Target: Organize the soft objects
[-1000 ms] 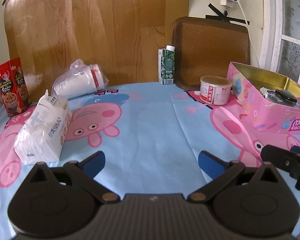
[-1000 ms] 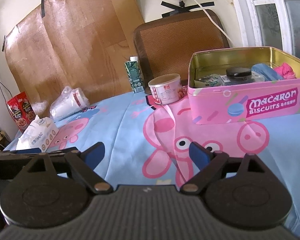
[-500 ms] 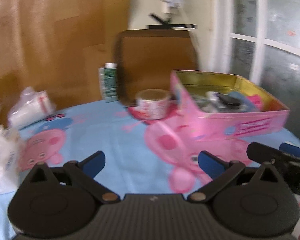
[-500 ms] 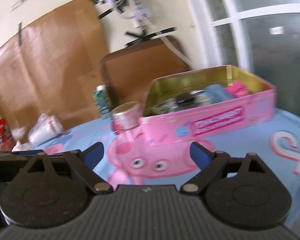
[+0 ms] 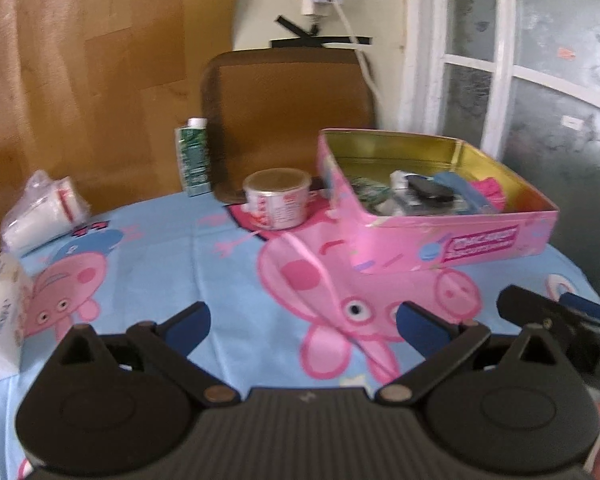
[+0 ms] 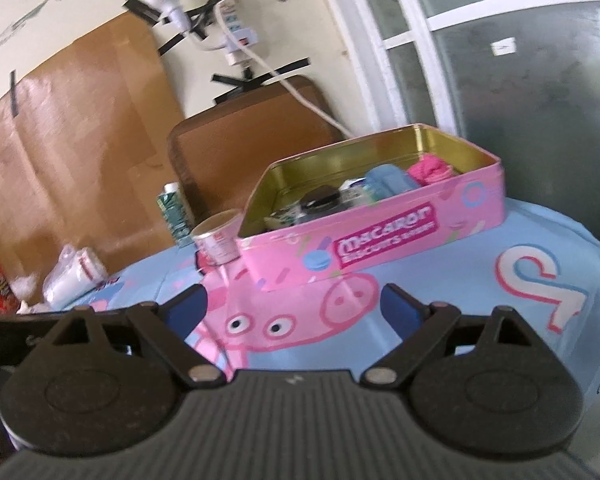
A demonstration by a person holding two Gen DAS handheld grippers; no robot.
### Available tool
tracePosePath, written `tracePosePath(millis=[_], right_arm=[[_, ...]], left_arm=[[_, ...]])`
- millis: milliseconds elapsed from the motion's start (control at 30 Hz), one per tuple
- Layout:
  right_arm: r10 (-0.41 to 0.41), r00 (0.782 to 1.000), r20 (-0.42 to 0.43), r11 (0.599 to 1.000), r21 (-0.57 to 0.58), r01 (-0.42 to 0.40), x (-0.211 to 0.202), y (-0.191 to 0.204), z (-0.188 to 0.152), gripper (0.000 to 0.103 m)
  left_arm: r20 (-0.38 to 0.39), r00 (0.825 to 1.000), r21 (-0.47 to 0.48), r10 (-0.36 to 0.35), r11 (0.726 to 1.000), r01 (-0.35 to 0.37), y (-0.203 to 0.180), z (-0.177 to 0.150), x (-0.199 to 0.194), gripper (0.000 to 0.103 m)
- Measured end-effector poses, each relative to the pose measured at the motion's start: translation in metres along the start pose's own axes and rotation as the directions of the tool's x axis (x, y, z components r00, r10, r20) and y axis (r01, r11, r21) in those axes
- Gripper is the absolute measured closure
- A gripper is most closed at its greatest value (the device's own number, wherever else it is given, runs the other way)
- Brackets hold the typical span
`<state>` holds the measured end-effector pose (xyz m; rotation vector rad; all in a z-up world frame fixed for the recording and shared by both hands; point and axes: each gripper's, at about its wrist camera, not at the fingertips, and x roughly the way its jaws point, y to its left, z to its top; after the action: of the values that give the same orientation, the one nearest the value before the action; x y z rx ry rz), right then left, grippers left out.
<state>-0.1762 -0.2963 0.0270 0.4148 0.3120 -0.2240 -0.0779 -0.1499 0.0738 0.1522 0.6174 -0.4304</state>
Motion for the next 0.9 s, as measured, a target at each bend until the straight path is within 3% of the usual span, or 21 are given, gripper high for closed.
tracePosePath(millis=[333, 900], right_arm=[[0.030, 0.999, -0.020, 0.998, -0.056, -0.031, 0.008, 0.021, -0.006, 0.008], [0.050, 0.997, -0.055, 0.992, -0.110, -0.056, 0.017, 0.048, -0.014, 0.007]], left_arm=[[-0.009, 0.994, -0.003, 0.107, 0.994, -0.107, 0.021, -0.010, 0.005, 0.000], [-0.041, 0.989, -0.058, 0.143, 0.988, -0.146, 0.046, -0.020, 0.012, 0.000]])
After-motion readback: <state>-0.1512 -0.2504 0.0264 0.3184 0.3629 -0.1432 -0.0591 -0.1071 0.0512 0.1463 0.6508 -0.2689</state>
